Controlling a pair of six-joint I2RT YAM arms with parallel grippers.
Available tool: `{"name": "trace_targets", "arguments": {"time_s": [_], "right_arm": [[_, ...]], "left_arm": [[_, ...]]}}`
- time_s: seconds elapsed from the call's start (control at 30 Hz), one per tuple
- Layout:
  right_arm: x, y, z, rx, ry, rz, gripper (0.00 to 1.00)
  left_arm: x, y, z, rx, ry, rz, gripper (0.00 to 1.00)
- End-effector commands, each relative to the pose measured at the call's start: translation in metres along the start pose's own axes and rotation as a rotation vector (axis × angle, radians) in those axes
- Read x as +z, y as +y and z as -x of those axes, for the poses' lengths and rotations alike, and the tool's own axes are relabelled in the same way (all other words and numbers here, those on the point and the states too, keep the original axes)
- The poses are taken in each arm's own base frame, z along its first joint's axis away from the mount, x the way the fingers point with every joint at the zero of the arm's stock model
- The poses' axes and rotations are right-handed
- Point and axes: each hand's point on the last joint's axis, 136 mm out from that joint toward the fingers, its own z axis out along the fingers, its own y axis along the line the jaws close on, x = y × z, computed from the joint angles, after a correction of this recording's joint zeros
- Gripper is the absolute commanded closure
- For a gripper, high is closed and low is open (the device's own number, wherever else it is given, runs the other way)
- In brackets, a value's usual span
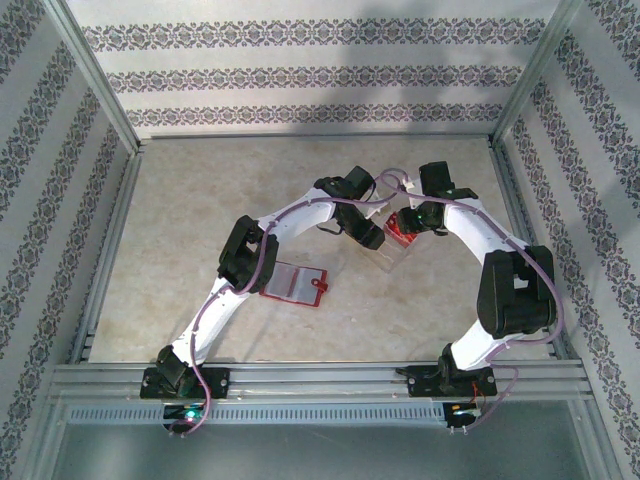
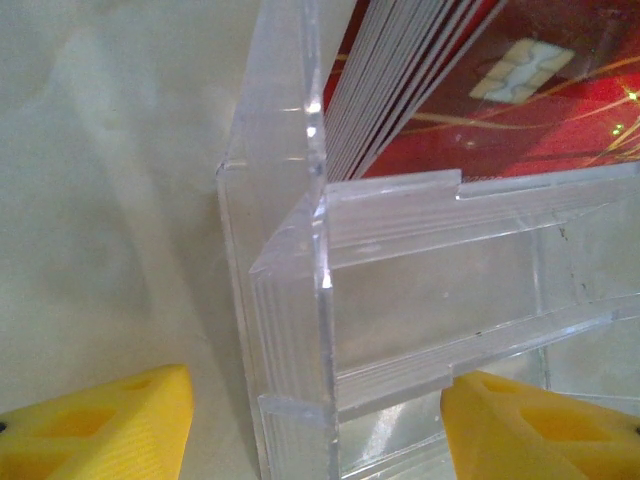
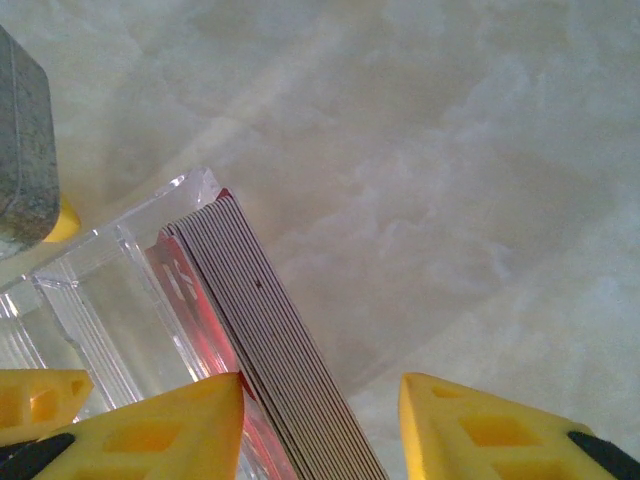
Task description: Put the credit cards into the card holder
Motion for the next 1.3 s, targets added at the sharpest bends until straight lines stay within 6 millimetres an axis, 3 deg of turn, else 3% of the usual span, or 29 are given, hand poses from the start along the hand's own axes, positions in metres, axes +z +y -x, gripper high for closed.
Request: {"name": "trace_targets", "arguments": {"time_s": [0.0,0.4,0.73,1.07,1.27], "right_arm": [[-0.009,-0.007,0.001,0.000,-0.005,-0.022,0.58],[-0.013,-0.006,0.004,0.002,-0.023,-0.007,0.71],[-0.010,0.006,0.006,0.011,-0.011,0.088,1.00],[-0.027,0.017,0.013,0.004,-0.059,0.144,1.00],[-0.047,0.022,0.019,-0.005,-0.108,0.163,1.00]], "left_arm": [[0.017,0.014,-0.031,-0.006,0.107,0.055,0.34],[0.017,0.015,-0.031,-0.006,0.106,0.061,0.34],[0.015,0.015,-0.030,-0.006,0.106,0.059,0.34],[0.009,0.012,-0.029,-0.021,0.103,0.049,0.34],[-0.010,0.001,-0.016,-0.025,0.060,0.018,0.31]]}}
